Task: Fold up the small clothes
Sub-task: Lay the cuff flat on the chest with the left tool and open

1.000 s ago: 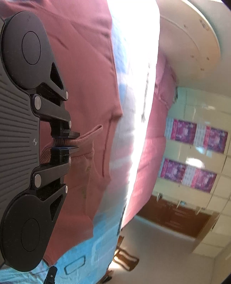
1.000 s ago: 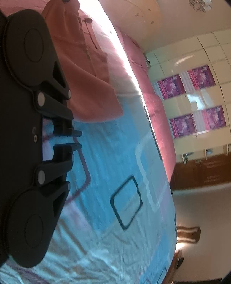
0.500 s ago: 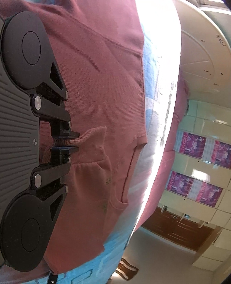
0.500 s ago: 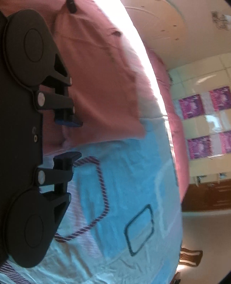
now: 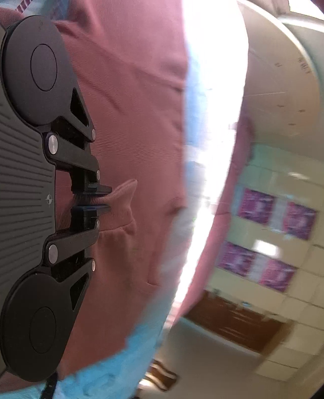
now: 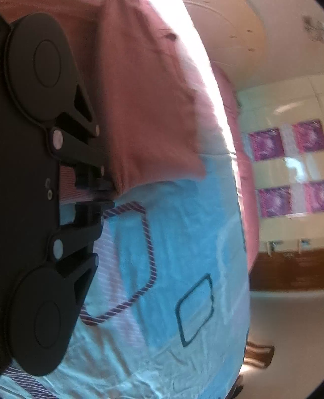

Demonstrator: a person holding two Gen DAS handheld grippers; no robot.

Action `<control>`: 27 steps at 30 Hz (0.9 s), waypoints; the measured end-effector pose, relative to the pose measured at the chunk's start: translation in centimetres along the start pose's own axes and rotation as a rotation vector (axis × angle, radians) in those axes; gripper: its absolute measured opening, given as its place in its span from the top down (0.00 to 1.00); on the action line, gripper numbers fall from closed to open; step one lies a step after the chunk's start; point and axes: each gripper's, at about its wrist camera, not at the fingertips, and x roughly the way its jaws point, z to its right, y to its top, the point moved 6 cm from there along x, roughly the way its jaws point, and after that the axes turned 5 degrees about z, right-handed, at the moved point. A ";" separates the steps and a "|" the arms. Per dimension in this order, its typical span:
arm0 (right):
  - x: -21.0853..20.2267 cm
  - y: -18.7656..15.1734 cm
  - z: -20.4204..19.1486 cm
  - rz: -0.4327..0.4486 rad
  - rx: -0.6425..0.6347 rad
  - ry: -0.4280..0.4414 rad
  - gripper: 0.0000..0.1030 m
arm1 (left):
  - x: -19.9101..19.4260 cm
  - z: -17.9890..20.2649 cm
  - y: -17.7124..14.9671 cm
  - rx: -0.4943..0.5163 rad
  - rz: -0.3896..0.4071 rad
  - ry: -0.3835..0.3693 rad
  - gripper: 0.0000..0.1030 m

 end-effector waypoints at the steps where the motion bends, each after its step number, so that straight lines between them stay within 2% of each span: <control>1: 0.2 -0.4 -0.1 -0.005 -0.017 0.003 0.92 | 0.9 -0.1 -0.7 0.009 -0.048 0.004 0.93; 2: 0.0 -0.4 -0.1 -0.002 -0.027 0.007 0.90 | 1.1 -0.2 -0.9 0.010 -0.049 -0.002 0.93; 3: -0.3 -0.2 0.1 -0.003 -0.019 0.019 0.80 | 1.1 -0.1 -0.8 0.010 -0.044 -0.004 0.90; 4: -0.9 0.1 0.4 0.011 -0.001 0.027 0.75 | 1.0 -0.2 -0.6 0.013 -0.049 0.002 0.87; 5: -1.8 0.6 0.8 0.046 0.011 0.029 0.69 | 0.9 -0.3 -0.4 0.015 -0.046 0.005 0.76; 6: -2.7 1.2 1.1 0.084 0.015 0.033 0.68 | 0.6 -0.5 -0.2 0.012 -0.035 0.008 0.53; 8: -3.6 2.5 1.8 0.135 0.043 0.057 0.68 | 0.1 -1.2 0.4 0.005 0.016 0.022 0.32; 9: -3.5 3.5 2.1 0.155 0.062 0.079 0.68 | 0.1 -1.4 0.8 0.004 0.032 0.030 0.32; 11: -1.8 5.4 2.2 0.157 0.083 0.103 0.72 | 1.4 -1.8 1.3 -0.019 0.011 0.028 0.32; 14: 2.5 7.9 1.9 0.152 0.118 0.134 0.73 | 3.8 -1.9 2.3 -0.016 -0.016 0.026 0.34; 16: 5.6 8.9 1.8 0.116 0.152 0.150 0.73 | 5.1 -1.4 2.7 -0.005 -0.034 0.022 0.42; 17: 6.9 9.0 1.9 0.091 0.180 0.163 0.72 | 5.7 -0.9 2.7 0.009 -0.043 0.016 0.58; 18: 8.0 9.0 2.0 0.074 0.202 0.169 0.72 | 6.1 -0.5 2.7 0.030 -0.052 0.007 0.91; 19: 8.9 9.0 2.1 0.061 0.222 0.173 0.72 | 6.4 0.0 2.7 0.045 -0.063 -0.024 0.95; 21: 9.9 8.8 2.3 0.043 0.265 0.200 0.71 | 6.0 0.5 2.9 0.077 -0.028 -0.025 0.95; 24: 10.3 8.5 1.8 0.026 0.278 0.234 0.72 | 4.4 -0.1 3.1 0.034 0.057 -0.017 0.96; 25: 10.5 8.4 1.7 0.012 0.282 0.251 0.76 | 4.2 -0.4 3.0 0.024 0.068 -0.007 0.96; 26: 10.7 8.2 1.4 0.000 0.274 0.270 0.90 | 4.0 -0.7 2.8 0.020 0.078 0.004 0.95; 27: 10.5 8.2 1.1 0.014 0.231 0.245 0.94 | 4.0 -0.8 2.6 0.020 0.081 0.011 0.95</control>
